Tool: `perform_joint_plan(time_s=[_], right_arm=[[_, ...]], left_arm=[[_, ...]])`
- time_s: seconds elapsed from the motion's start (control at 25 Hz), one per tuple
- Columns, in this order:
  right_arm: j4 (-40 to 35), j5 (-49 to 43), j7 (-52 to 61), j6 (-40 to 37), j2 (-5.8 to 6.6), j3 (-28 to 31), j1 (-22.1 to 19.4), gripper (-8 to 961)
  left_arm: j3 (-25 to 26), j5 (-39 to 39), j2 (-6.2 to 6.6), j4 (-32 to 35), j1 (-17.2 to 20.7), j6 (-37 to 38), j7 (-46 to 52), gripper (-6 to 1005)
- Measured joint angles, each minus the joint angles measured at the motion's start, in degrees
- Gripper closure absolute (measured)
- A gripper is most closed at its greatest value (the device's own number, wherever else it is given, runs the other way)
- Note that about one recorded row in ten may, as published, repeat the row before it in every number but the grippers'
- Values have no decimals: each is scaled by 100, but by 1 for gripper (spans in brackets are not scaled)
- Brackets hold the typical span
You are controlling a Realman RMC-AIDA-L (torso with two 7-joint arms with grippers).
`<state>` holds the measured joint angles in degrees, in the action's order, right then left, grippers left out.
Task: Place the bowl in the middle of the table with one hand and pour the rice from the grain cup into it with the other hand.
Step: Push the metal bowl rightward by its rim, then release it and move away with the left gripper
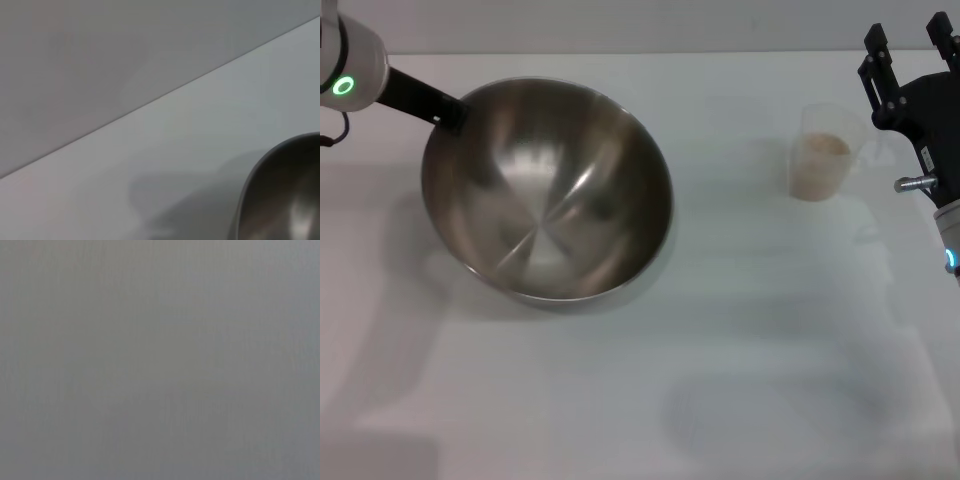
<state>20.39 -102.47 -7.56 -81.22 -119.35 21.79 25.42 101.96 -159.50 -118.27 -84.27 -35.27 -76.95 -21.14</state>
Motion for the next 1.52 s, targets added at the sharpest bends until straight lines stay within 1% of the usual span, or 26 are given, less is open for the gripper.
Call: perform_joint_plan(time_s=[0.16,0.84,0.96,1.12,1.24,1.52], right_arm=[[-1,0,0,1,0,10,-6,325],[30,0,0,8,0,0,-8,329],[39,0,0,10,0,0,-15,330],[39,0,0,11,0,0,-17,332],[38,0,0,11,0,0,-13,333],[35,-10,0,10,0,0,-11,336]], left_arm=[[132,369,7,-21,-6,21,-226,955],[189,728,5,-131,-284,-2,-577,961],[296,1046,15,-59,-335,-91,-848,961],[610,1478,24,51,-352,-160,-1097,961],[702,1566,24,61,-343,-161,-1165,961],[691,1656,4,290,-410,-65,-1320,960]])
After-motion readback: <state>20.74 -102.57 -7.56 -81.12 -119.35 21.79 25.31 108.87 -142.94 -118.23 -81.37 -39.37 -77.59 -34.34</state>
